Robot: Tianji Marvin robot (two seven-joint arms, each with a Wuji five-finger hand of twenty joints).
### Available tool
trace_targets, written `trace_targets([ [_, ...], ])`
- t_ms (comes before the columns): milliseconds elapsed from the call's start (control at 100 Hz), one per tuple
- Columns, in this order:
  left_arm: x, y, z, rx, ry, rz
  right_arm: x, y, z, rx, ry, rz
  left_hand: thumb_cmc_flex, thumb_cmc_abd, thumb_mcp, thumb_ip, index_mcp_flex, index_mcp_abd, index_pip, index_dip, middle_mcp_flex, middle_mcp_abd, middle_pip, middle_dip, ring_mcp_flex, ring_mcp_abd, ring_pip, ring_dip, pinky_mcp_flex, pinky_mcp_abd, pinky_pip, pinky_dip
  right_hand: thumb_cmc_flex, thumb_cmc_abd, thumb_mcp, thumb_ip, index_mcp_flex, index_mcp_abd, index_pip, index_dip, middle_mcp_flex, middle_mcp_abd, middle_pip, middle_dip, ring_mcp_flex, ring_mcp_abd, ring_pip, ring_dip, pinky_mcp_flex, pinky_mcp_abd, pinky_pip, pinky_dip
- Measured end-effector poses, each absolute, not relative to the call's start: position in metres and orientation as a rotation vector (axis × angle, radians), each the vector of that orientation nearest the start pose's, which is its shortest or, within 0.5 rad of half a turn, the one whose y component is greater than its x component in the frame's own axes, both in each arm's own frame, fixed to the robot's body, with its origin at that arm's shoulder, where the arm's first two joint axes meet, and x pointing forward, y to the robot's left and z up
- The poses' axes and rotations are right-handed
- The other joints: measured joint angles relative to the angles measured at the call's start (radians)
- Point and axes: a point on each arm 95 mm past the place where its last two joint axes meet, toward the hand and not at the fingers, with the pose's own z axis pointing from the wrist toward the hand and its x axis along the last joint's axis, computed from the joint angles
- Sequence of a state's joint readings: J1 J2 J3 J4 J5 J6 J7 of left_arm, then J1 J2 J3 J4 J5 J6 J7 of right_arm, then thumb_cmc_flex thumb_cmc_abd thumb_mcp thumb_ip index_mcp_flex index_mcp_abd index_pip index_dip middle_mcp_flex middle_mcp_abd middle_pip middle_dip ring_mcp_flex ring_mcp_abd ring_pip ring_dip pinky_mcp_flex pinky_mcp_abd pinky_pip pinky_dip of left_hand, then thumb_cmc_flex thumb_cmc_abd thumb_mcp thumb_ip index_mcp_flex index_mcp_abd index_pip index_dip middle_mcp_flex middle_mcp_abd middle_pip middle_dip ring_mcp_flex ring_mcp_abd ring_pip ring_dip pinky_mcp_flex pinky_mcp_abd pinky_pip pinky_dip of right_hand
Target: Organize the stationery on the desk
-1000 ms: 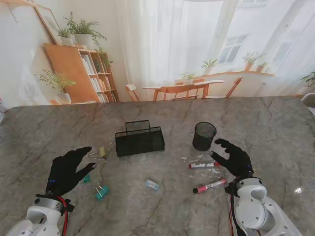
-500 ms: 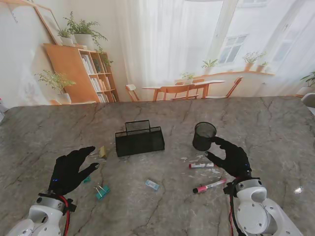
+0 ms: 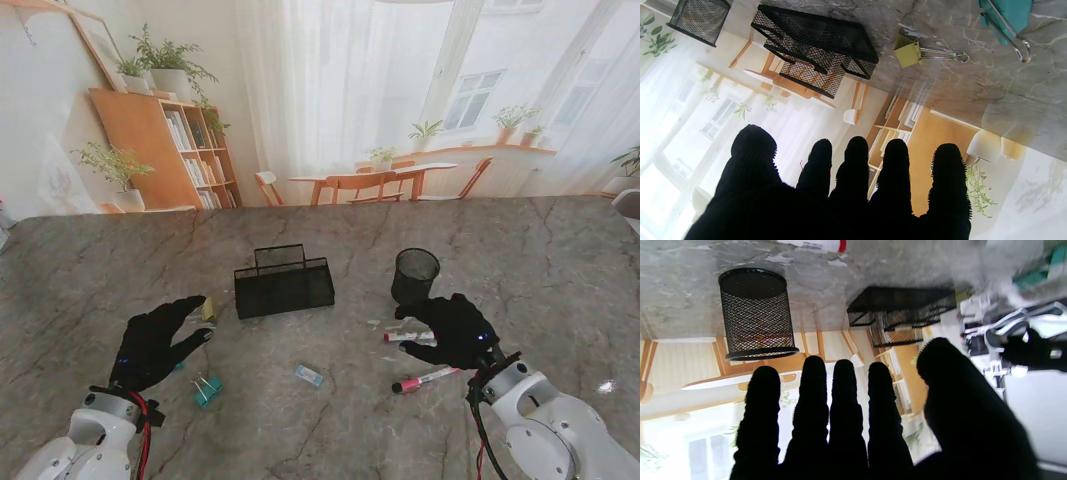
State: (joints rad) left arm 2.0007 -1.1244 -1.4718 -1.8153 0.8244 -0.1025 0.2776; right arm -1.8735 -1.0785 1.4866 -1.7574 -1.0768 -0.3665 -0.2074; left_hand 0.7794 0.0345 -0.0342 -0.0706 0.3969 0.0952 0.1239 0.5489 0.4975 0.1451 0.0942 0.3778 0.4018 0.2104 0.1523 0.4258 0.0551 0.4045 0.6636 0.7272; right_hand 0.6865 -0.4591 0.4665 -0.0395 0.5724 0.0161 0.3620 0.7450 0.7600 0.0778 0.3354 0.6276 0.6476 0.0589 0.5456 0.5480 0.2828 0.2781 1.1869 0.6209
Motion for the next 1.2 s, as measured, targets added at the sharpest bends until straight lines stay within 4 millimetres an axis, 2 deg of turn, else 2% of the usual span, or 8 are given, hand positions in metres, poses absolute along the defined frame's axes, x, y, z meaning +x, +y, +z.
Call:
trace_targets([
  [50, 0.297, 0.051, -0.330, -1.385, 1.131, -1.661, 0.327, -0.046, -0.313, 0.946, 1.531, 1.664, 0.000, 0.000, 0.000, 0.000, 0.000, 0.000, 0.000, 0.000, 0.000, 0.000, 0.000, 0.000, 0.000, 0.000, 0.000, 0.000, 0.000, 0.000, 0.000, 0.000, 0.009, -0.016, 0.027, 0.000, 0.011, 0.008, 0.009, 0.005, 0.000, 0.000, 0.036, 0.009, 0.000, 0.000, 0.029, -0.003, 0.001, -0.001, 0.023, -0.019],
  [220, 0.297, 0.050, -0.329, -1.378, 1.129, -1.673, 0.324, -0.046, -0.318, 0.835, 1.676, 1.608, 0.000, 0.000, 0.000, 0.000, 0.000, 0.000, 0.000, 0.000, 0.000, 0.000, 0.000, 0.000, 0.000, 0.000, 0.000, 0.000, 0.000, 0.000, 0.000, 0.000, -0.020, -0.089, 0.231, 0.000, 0.011, 0.034, 0.027, 0.025, -0.016, 0.004, 0.203, 0.059, 0.000, 0.000, 0.121, -0.021, 0.012, -0.001, 0.082, -0.097],
  [340, 0.296, 0.049, -0.328, -1.377, 1.122, -1.681, 0.320, -0.046, -0.326, 0.745, 1.795, 1.559, 0.000, 0.000, 0.000, 0.000, 0.000, 0.000, 0.000, 0.000, 0.000, 0.000, 0.000, 0.000, 0.000, 0.000, 0.000, 0.000, 0.000, 0.000, 0.000, 0.000, -0.044, -0.094, 0.242, 0.000, 0.010, 0.038, 0.043, 0.053, -0.061, 0.010, 0.335, 0.117, -0.012, 0.000, 0.171, -0.021, 0.004, -0.003, 0.093, -0.115],
  [500, 0.294, 0.050, -0.327, -1.374, 1.108, -1.694, 0.315, -0.049, -0.341, 0.705, 1.878, 1.508, 0.000, 0.000, 0.000, 0.000, 0.000, 0.000, 0.000, 0.000, 0.000, 0.000, 0.000, 0.000, 0.000, 0.000, 0.000, 0.000, 0.000, 0.000, 0.000, 0.000, -0.071, -0.093, 0.241, 0.000, -0.007, 0.076, 0.054, 0.087, -0.125, 0.034, 0.430, 0.166, -0.055, 0.024, 0.223, -0.021, -0.038, -0.004, 0.110, -0.116],
  [640, 0.294, 0.050, -0.326, -1.378, 1.090, -1.707, 0.312, -0.048, -0.352, 0.686, 1.937, 1.439, 0.000, 0.000, 0.000, 0.000, 0.000, 0.000, 0.000, 0.000, 0.000, 0.000, 0.000, 0.000, 0.000, 0.000, 0.000, 0.000, 0.000, 0.000, 0.000, 0.000, -0.083, -0.092, 0.239, 0.000, -0.033, 0.102, 0.052, 0.098, -0.178, 0.053, 0.459, 0.189, -0.093, 0.043, 0.249, -0.022, -0.064, -0.002, 0.111, -0.116],
  [830, 0.294, 0.050, -0.325, -1.385, 1.075, -1.725, 0.309, -0.047, -0.367, 0.715, 1.951, 1.361, 0.000, 0.000, 0.000, 0.000, 0.000, 0.000, 0.000, 0.000, 0.000, 0.000, 0.000, 0.000, 0.000, 0.000, 0.000, 0.000, 0.000, 0.000, 0.000, 0.000, -0.084, -0.079, 0.215, 0.000, -0.079, 0.152, 0.028, 0.101, -0.235, 0.101, 0.479, 0.202, -0.119, 0.072, 0.283, -0.022, -0.096, 0.010, 0.127, -0.116],
  [1020, 0.294, 0.049, -0.325, -1.389, 1.070, -1.735, 0.311, -0.045, -0.378, 0.754, 1.973, 1.319, 0.000, 0.000, 0.000, 0.000, 0.000, 0.000, 0.000, 0.000, 0.000, 0.000, 0.000, 0.000, 0.000, 0.000, 0.000, 0.000, 0.000, 0.000, 0.000, 0.000, -0.083, -0.079, 0.192, 0.000, -0.091, 0.167, 0.002, 0.102, -0.273, 0.115, 0.480, 0.202, -0.140, 0.084, 0.286, -0.022, -0.111, 0.018, 0.136, -0.116],
  [1200, 0.291, 0.046, -0.325, -1.412, 1.091, -1.734, 0.314, -0.043, -0.381, 0.767, 1.973, 1.320, 0.000, 0.000, 0.000, 0.000, 0.000, 0.001, 0.000, 0.000, 0.000, 0.000, 0.000, 0.000, 0.000, 0.000, 0.000, 0.000, 0.000, 0.000, 0.000, 0.000, -0.085, -0.036, 0.199, -0.002, -0.091, 0.167, 0.002, 0.110, -0.273, 0.115, 0.480, 0.202, -0.140, 0.084, 0.294, -0.022, -0.111, 0.020, 0.137, -0.116],
])
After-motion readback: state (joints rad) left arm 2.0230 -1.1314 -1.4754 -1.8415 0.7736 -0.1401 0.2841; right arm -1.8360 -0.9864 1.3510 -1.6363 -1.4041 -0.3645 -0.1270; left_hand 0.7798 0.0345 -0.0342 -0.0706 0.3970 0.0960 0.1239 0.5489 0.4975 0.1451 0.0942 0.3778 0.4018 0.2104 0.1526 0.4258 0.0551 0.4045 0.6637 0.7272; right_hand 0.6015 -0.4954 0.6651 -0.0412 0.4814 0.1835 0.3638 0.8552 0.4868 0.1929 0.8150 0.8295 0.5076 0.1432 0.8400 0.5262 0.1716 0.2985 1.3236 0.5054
